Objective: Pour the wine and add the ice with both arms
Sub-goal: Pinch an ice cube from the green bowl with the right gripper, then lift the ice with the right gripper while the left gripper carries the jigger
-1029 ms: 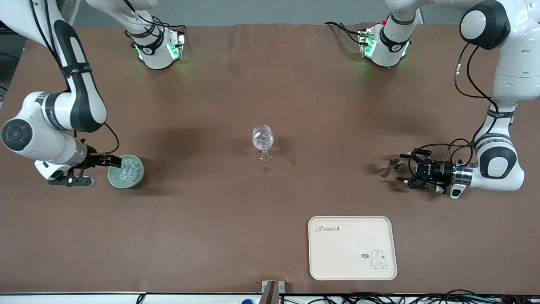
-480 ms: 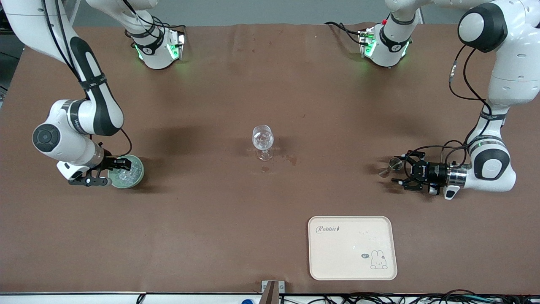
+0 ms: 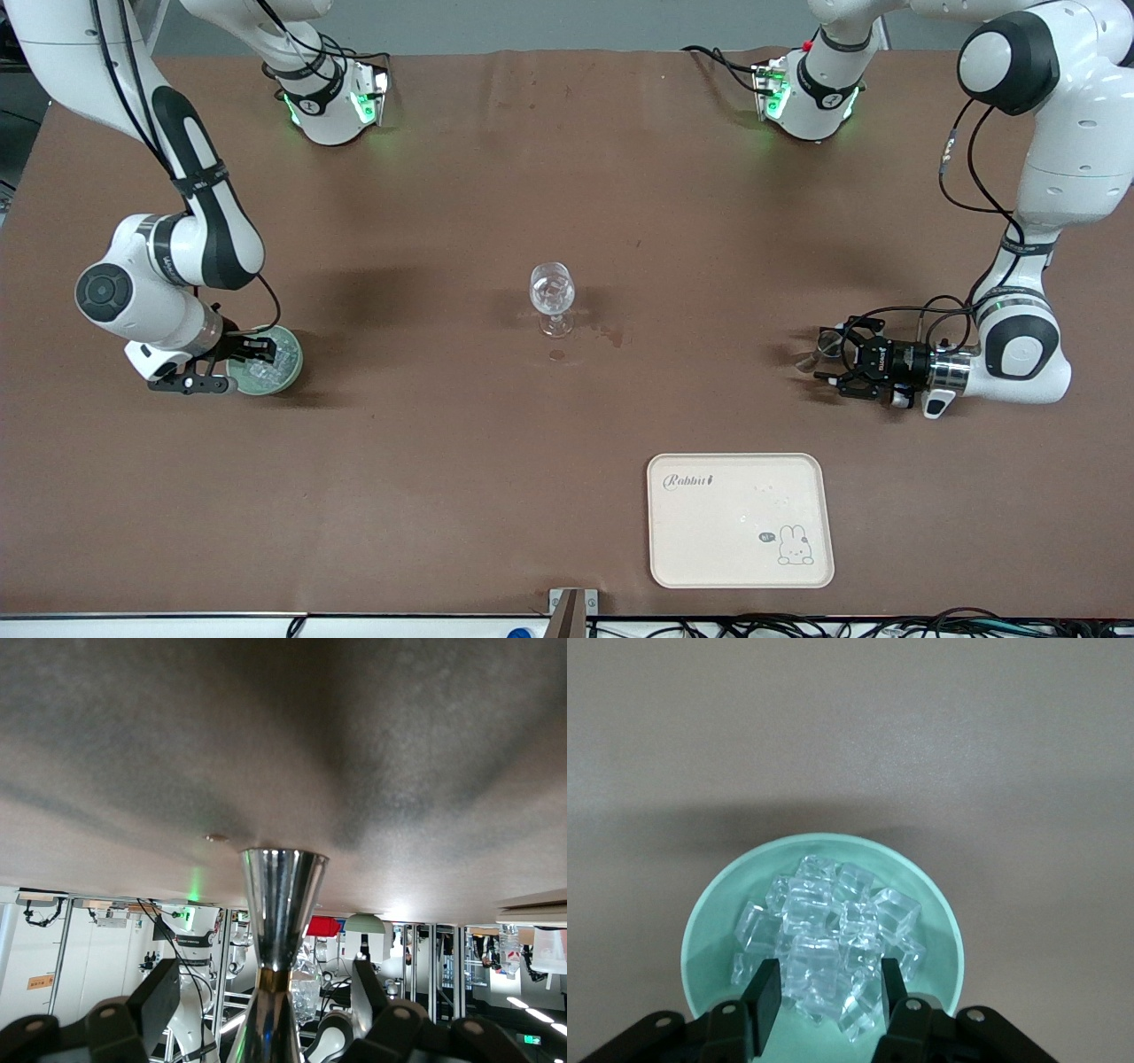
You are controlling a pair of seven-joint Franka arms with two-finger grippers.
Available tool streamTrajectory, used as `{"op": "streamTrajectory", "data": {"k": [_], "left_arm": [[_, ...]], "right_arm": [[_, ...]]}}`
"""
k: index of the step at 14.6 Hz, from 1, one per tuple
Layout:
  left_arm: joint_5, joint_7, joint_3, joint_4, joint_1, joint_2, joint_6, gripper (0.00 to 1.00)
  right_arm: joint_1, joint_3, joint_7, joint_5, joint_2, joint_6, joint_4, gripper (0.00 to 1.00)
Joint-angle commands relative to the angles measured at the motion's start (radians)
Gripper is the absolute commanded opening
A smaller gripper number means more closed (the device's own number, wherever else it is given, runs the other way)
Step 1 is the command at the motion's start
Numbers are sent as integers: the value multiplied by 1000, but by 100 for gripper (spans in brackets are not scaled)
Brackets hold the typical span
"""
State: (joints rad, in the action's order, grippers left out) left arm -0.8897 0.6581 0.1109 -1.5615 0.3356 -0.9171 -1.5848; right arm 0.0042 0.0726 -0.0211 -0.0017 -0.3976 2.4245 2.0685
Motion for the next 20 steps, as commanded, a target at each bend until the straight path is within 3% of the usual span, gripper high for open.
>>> {"op": "streamTrajectory", "data": {"k": [1,5,9,11,14,20], "left_arm": [[-26,-23,-2,6,-3,-11,2,83],[-26,-23,-2,8,-1,-11,2,73],[-26,-25,-2,8,-1,-11,2,63],[-26,-25,-1,8,-1,-11,2,54],[-49,-26,0,8,-1,-11,3,43],[-49,-12,6,14,-7,-5,3,11]], "right_arm": [[4,-2,16,23,-10,36,13,54],[4,-2,16,23,-14,36,13,50],[4,-2,20,23,-10,24,13,20],[5,-2,20,23,0,15,12,12],[4,0,20,23,31,-13,1,8],[0,0,18,22,111,-212,-131,6]]}}
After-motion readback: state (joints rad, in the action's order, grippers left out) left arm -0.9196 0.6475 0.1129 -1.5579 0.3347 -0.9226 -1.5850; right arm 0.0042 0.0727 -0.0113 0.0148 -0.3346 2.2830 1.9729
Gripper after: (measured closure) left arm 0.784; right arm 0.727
